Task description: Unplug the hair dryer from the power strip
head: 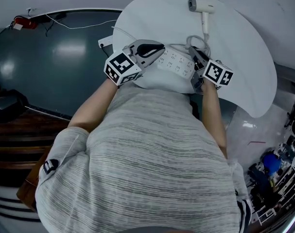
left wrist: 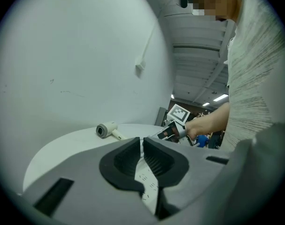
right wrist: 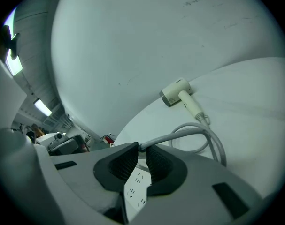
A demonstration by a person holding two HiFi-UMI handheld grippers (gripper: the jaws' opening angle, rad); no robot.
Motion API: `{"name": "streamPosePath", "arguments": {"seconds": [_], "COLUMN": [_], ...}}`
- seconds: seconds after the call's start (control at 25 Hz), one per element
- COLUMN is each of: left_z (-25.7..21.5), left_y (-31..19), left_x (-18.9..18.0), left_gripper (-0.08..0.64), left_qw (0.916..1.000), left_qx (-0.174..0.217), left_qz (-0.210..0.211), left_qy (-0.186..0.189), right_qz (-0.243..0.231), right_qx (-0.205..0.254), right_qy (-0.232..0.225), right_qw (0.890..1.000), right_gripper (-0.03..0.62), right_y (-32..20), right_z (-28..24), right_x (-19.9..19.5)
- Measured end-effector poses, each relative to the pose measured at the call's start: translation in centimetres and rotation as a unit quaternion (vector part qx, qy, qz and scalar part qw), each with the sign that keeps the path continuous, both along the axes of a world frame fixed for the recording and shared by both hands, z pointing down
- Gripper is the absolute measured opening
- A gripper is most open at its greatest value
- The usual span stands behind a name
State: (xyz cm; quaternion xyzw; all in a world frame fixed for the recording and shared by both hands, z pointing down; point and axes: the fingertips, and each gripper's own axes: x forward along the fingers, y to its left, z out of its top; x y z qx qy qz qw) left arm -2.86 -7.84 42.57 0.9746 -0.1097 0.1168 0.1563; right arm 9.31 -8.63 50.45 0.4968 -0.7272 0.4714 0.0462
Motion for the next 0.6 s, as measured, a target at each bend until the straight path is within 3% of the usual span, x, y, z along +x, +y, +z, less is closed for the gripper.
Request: {"name": "streamPosePath", "arguments": {"seconds": [0.36,0.6], "left_z": [-1.1,-1.8], "left_y": [0.6,1.2], "left_x": [0.0,-0.3], "left_gripper": [0.018,0.014], "left_qw": [0.9998,0.9991], "left_qx": [-0.005,-0.013], "left_qz": [-0.009,-0.019], "left_qy": [0.018,0.034], "right_qz": [0.002,-0.004], "right_qx": [-0.009,-0.014], "right_qy": [0.010,0.041], "right_qw": [1.000,0.999], "right_gripper": [0.057,0.073], "right_y": [1.0,2.7], "right_z": [0.5,0.5], "right_x": [-0.2,-0.1]}}
